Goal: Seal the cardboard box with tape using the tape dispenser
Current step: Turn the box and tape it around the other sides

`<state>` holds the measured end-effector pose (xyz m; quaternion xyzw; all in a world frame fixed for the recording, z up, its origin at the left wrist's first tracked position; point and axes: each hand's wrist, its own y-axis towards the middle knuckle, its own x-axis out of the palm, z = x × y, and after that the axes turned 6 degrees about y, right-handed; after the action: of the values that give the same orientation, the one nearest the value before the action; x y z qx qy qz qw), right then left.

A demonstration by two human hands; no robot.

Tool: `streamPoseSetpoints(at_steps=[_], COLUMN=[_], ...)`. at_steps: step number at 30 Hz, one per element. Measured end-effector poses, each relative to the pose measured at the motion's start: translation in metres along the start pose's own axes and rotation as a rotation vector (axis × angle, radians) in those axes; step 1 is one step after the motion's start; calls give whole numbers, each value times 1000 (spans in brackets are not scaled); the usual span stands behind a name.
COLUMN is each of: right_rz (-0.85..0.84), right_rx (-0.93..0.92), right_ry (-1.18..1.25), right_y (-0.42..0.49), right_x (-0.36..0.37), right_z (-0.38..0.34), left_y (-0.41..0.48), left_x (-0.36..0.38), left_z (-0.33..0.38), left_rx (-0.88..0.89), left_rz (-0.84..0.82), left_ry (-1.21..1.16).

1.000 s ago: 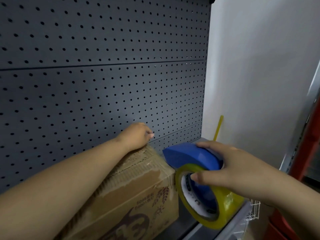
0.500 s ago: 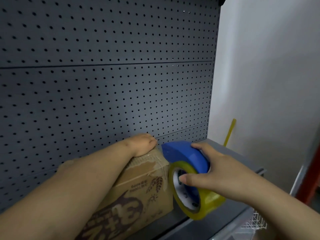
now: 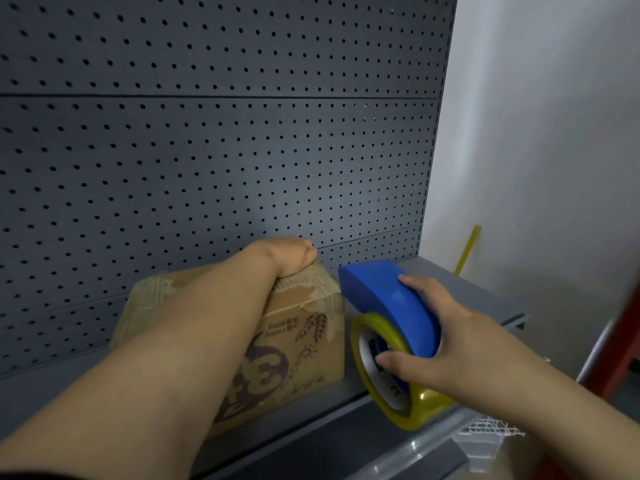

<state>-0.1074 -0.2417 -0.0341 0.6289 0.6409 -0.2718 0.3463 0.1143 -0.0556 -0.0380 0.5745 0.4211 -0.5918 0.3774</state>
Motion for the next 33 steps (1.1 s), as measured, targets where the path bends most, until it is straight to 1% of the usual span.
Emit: streamPoseSetpoints(at_steps=[5,9,16,19,22,24,26,29,31,33], right_rz=[-18,-27,-19,-34,-60,-81,-92,-84,-78,-79], right_rx=[32,88,63,49,52,62,71,56,55,60], right_ry=[-107,-142,-225,-238,-264,-226,-152,-103,-52,-12], right_y=[-29,-52,-57,-50,-41,-36,-32,-23,-16,-11], right_x=[0,3,17,20,22,18,12,5,5,9], right_z=[-3,-6,-8,-8,-5,-2,1,5,6,8], left_y=[-1,-2,0,-7,-21,-28,-38,-59,-74,-85], left_x=[-1,-1,-3,-7,-11,-12,-13,-16,-15,-10], left_z=[-2,-3,-4,-1,10,16,21,21,20,20], left_rx=[24,34,15,-27,13,28,-6,-68,-57,-29], left_rz=[3,-20,-18,112,267,292,238,82,-6,-46], left_ry=[20,36,127,245,327,311,268,86,-45,-55])
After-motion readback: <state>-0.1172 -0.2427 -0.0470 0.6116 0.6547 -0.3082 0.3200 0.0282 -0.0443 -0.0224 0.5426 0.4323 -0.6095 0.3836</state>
